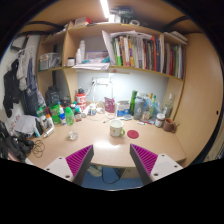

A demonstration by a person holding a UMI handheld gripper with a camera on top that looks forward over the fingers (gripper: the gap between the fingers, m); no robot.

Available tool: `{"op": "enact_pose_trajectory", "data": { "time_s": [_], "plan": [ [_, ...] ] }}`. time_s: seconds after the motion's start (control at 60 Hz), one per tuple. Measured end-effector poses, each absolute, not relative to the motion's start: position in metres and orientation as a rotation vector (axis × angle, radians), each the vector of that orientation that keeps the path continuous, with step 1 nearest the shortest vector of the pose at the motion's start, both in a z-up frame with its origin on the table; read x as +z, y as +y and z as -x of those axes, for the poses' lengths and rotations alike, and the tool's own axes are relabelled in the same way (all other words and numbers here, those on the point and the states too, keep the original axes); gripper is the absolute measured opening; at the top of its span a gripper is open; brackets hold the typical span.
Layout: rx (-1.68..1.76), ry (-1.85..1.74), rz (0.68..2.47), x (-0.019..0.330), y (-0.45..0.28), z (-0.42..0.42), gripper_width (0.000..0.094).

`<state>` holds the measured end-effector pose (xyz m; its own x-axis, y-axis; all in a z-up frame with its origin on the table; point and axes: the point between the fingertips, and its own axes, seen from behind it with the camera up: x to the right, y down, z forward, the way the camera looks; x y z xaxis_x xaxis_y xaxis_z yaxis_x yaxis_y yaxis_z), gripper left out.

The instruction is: Pour water

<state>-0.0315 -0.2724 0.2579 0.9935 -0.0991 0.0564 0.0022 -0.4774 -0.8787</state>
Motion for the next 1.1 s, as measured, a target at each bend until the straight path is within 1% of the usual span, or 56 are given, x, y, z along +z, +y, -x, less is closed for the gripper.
{"op": "enact_pose_trajectory", "data": {
  "time_s": [0.15,0.167,0.183,0.367,0.6,0.8,1.1],
  "plan": [
    [-0.135,0.095,2.052,0.263,-0.278,0.053,0.0837],
    [-0.13,0.088,2.047,0.262,-0.277,0.04,0.0837],
    [-0.142,0.095,2.042,0.265,-0.281,0.054,0.0837],
    [-0.153,0.11,2.007,0.268,-0.284,0.068,0.0835],
    [-0.126,0.091,1.932,0.255,-0.254,0.09,0.0836],
    [-0.018,0.079,1.898,0.208,-0.184,0.145,0.0843],
    [0.096,-0.028,1.877,0.107,-0.031,0.239,0.0835]
  ]
}}
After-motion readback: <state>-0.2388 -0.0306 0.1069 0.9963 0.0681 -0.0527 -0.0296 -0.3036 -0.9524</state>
